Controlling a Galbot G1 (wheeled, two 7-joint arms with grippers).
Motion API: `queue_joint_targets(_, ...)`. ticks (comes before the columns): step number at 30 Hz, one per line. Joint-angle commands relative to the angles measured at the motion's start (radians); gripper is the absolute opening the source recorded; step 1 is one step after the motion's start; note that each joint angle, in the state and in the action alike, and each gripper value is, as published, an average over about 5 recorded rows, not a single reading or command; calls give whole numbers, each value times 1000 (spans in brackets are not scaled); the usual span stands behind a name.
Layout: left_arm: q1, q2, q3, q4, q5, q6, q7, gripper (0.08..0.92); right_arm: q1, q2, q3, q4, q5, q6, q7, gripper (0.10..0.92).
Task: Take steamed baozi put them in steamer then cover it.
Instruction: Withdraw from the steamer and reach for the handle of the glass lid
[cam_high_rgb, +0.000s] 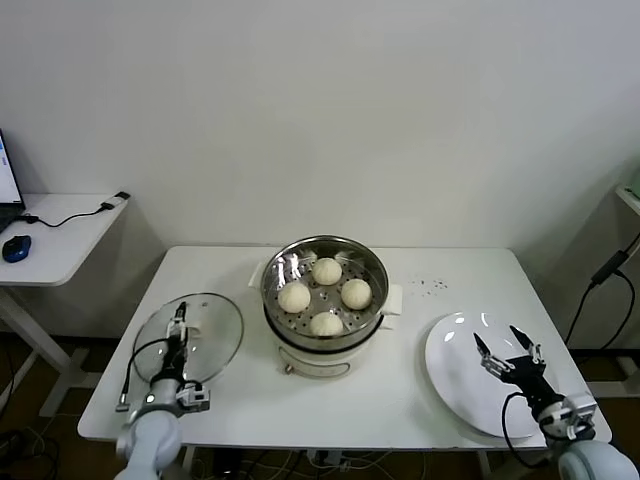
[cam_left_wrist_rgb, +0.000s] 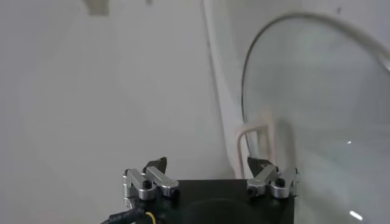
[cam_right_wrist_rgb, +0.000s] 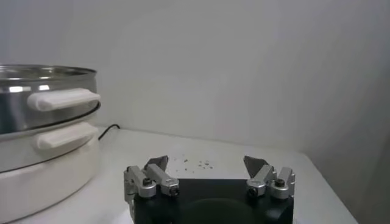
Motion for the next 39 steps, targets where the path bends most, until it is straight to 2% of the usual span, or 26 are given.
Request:
queue_joint_targets(1, -105, 4, 26, 138, 3, 46, -36, 823, -10, 16, 8, -14, -36, 8, -5, 823)
queue_joint_targets(12, -133, 5, 37, 197, -6, 41, -48, 823, 1, 30, -5, -31, -64, 24, -21, 823)
queue_joint_targets(15, -133, 6, 34, 202, -9, 34, -46, 787, 2, 32, -4, -34, -69, 28, -24, 823)
queue_joint_targets(30, -106, 29, 32, 144, -110, -3, -43, 359, 11, 49, -8, -50, -105, 49, -40, 823)
queue_joint_targets(36, -49, 63, 34, 10, -195, 9, -24, 189, 15, 49, -8, -53, -107, 54, -43, 823)
queue_joint_targets(39, -3, 93, 33, -102, -251, 34, -11, 150, 17, 48, -7, -55, -106, 55, -44, 823)
